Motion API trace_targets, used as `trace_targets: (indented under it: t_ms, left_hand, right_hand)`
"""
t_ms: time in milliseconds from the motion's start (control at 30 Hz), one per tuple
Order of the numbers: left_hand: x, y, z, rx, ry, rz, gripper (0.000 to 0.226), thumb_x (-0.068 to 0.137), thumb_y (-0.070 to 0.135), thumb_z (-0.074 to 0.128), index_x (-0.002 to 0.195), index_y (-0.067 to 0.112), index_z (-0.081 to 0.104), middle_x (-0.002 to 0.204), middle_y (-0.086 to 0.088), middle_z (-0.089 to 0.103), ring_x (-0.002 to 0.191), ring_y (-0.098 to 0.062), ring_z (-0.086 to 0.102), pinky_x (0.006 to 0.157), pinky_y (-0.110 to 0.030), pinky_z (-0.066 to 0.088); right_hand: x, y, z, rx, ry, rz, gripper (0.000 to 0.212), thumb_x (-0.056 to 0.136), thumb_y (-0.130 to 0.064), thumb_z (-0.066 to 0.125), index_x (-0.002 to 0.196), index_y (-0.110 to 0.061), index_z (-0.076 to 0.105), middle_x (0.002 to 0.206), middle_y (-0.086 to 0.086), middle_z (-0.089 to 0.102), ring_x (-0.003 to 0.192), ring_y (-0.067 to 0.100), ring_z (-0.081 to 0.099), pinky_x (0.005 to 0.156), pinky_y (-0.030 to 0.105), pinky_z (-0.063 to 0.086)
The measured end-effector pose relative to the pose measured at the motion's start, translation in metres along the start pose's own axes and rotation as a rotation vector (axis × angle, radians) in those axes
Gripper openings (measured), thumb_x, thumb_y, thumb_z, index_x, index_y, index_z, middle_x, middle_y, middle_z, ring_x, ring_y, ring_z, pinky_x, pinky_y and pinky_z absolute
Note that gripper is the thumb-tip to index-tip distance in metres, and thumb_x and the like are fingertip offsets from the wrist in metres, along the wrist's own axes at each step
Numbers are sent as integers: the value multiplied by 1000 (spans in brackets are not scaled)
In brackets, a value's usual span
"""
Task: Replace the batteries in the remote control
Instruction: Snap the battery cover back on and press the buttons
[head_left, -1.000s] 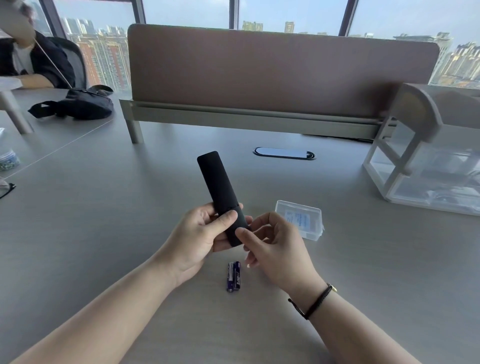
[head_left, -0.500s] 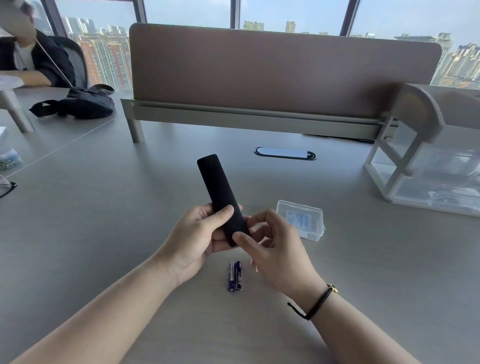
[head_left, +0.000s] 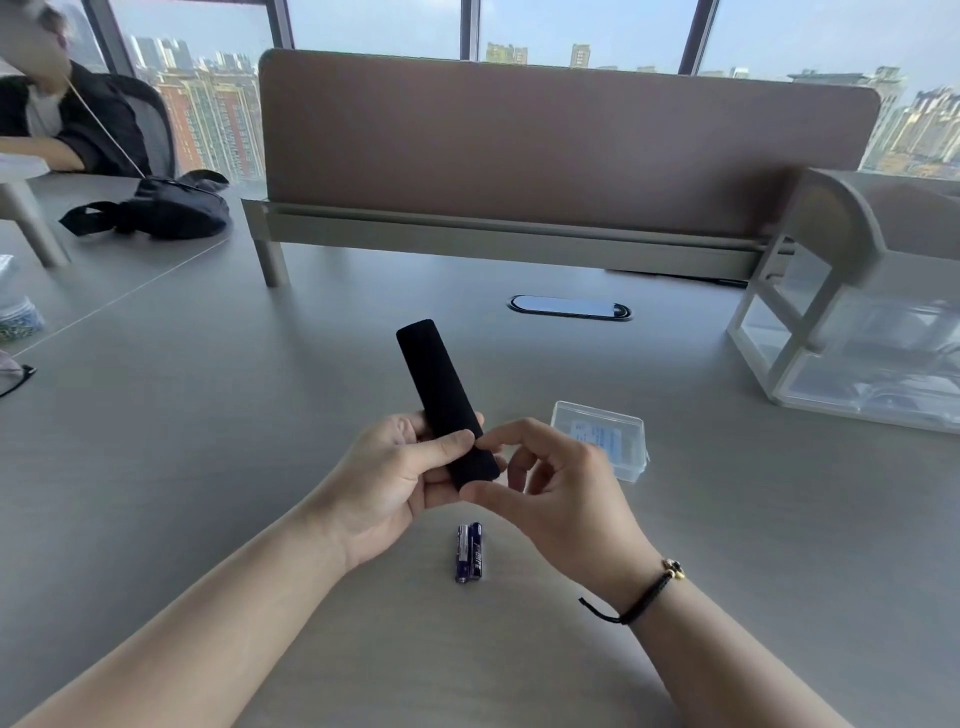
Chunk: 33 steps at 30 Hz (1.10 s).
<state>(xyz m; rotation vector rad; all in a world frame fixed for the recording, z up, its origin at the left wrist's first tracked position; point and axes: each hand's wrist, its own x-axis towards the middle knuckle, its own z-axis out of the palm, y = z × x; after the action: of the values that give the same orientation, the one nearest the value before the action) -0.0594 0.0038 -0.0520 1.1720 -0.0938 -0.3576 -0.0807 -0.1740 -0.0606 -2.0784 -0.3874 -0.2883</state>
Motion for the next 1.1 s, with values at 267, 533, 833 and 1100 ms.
trace_targets:
  t_ms: [267,533,833,1100]
  left_hand:
    - [-2,-2,-1,123,-96,-48,27,91,15,59,110,-3,67,103,-24,72,95,-36,70,81,-42,58]
    - [-3,-2,-1,115,-131,-81,27,89,22,59,102,2,70,98,-24,73,87,-32,73,78,-41,60]
    - [-2,-9,8,273,8,93,29,87,36,60,96,10,72,71,-7,57,58,-18,58,51,-33,53]
    - [-4,-11,8,500,-100,240,41,94,55,40,124,38,64,69,1,48,55,-16,37,46,-26,30]
  right_hand:
    - [2,3,-7,-194,12,-185,32,65,-52,82,88,-33,71,69,-14,53,59,6,49,51,24,39]
    - [0,1,-5,-313,91,-267,37,67,-61,75,91,-35,70,77,-13,55,61,8,51,51,34,49]
    - [2,4,-2,-51,-4,-11,37,66,-55,82,94,-38,64,95,-13,68,74,10,65,61,24,53]
    - [4,-9,0,515,-51,332,23,96,-30,62,97,-9,71,90,8,77,55,23,65,47,35,49]
